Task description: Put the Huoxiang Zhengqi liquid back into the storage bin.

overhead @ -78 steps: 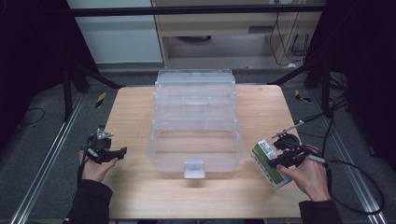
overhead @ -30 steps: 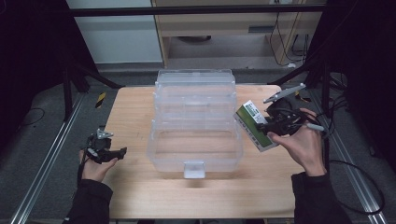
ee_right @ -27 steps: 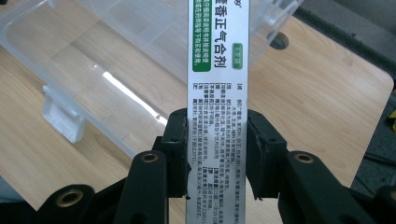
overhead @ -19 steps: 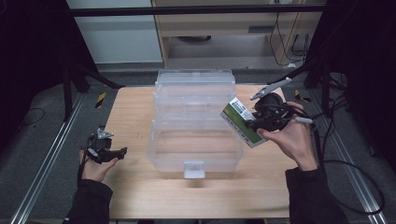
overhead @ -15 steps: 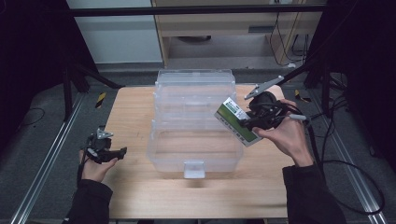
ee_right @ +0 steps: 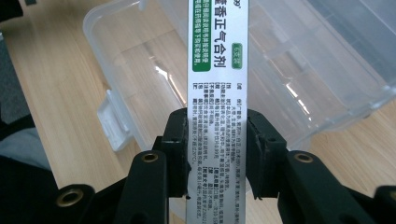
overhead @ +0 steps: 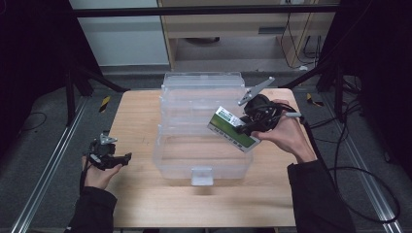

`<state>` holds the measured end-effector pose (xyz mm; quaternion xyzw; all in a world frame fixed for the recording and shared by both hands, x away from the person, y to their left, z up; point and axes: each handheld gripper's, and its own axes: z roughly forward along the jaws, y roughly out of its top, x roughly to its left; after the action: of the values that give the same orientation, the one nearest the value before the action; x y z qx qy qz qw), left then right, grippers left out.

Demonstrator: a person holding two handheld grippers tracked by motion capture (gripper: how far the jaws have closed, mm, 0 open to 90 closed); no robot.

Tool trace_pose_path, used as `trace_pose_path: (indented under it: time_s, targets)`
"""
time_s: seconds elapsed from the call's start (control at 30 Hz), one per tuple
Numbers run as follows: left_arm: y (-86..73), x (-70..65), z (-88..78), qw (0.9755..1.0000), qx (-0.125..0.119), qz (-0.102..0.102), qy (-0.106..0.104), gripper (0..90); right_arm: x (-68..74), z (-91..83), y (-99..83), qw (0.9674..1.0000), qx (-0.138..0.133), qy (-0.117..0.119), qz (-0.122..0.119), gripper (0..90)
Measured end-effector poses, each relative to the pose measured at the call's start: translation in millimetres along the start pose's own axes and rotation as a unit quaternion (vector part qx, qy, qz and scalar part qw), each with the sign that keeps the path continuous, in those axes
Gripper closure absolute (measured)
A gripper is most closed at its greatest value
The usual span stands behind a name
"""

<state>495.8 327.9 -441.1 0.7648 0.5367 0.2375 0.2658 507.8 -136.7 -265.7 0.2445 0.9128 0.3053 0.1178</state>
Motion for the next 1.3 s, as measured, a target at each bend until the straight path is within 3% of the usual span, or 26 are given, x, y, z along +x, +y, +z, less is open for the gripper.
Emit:
trace_pose_path:
  time_s: [0.3, 0.4, 0.63, 0.9, 1.3]
  targets:
    - [0.2, -1.1, 1.6, 1.0000, 0.002, 0.002, -0.001, 30.7, -1.0, 14.8, 0.7, 0.9985, 0.016, 0.024, -0.046, 64.6]
    - [-0.1, -0.7, 2.2, 1.0000, 0.003, 0.002, -0.002, 30.7, 0.7, 20.4, 0.2, 0.9972, 0.023, 0.022, -0.067, 64.6]
    - [-0.3, -0.8, 2.8, 1.0000, 0.003, 0.001, -0.002, 30.7, 1.6, 35.0, 0.9, 0.9935, 0.045, 0.052, -0.091, 64.4]
    - [-1.2, 1.2, 3.5, 1.0000, 0.005, -0.001, -0.003, 30.7, -2.3, 51.2, 0.9, 0.9874, 0.064, 0.075, -0.124, 64.4]
    - [-1.2, 0.4, 5.0, 1.0000, 0.005, -0.002, -0.005, 30.7, -2.4, 71.3, -1.7, 0.9750, 0.100, 0.100, -0.172, 64.3]
